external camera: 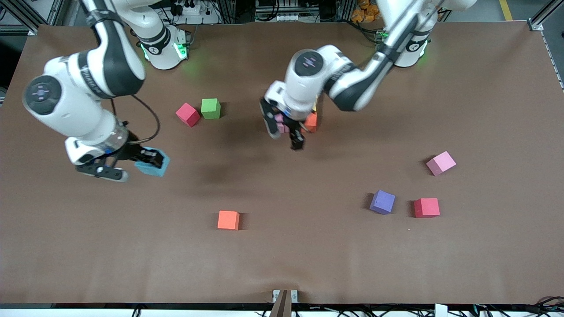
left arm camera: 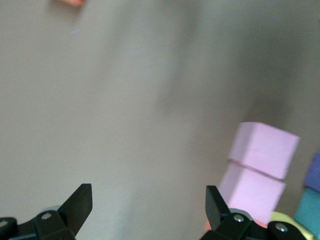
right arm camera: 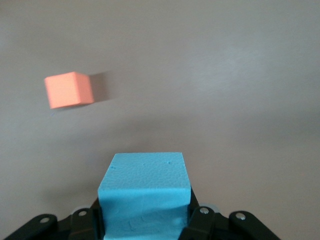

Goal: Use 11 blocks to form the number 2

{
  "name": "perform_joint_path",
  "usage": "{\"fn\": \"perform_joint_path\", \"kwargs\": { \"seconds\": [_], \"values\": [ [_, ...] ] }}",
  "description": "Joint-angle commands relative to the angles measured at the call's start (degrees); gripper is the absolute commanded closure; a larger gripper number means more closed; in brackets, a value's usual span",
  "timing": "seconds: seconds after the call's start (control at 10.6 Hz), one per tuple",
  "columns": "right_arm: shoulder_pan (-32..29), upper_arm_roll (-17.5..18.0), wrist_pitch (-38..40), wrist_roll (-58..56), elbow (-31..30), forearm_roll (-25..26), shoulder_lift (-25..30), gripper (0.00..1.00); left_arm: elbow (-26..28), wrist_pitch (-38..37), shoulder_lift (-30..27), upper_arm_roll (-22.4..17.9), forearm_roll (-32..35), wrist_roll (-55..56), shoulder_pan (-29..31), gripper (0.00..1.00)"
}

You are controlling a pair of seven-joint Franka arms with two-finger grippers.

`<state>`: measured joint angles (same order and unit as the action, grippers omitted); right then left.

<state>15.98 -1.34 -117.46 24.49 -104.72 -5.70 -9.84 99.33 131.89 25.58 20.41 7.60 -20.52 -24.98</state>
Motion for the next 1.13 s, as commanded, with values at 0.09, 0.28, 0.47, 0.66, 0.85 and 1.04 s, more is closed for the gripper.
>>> {"fn": "perform_joint_path", "kwargs": {
  "seconds": [0.09,0.28,0.47,0.66,0.85,1.04],
  "values": [
    [8.25,-0.5,-5.04,3.19,-0.22,-4.74,-3.94,0.5,-3.61,-4.71,1.13,0.25,-1.45,4.34,11.77,0.0],
    [13.87,-0.59,-7.07,6.52,1.26,-4.85,-8.06,0.5,-6.51,-4.97,2.19,0.07,-1.36,4.87,18.36,0.0],
    [19.32,-0.77,-7.08,11.61,4.77,-4.76,-13.77,0.5,-6.96,-4.97,2.28,-2.46,0.74,6.1,21.28,0.0],
    [23.29,-1.64,-6.99,12.78,6.97,-4.67,-17.74,0.5,-10.28,-4.97,4.21,-5.9,0.76,7.86,21.2,0.0],
    [27.07,-2.7,-6.64,13.12,10.66,-4.76,-21.86,0.5,-10.65,-5.15,6.14,-7.91,0.32,10.4,21.73,0.0],
    [29.71,-2.79,-7.17,16.54,12.78,-4.67,-24.78,0.5,-10.74,-5.15,7.03,-9.77,0.23,11.46,23.66,0.0]
  ]
}}
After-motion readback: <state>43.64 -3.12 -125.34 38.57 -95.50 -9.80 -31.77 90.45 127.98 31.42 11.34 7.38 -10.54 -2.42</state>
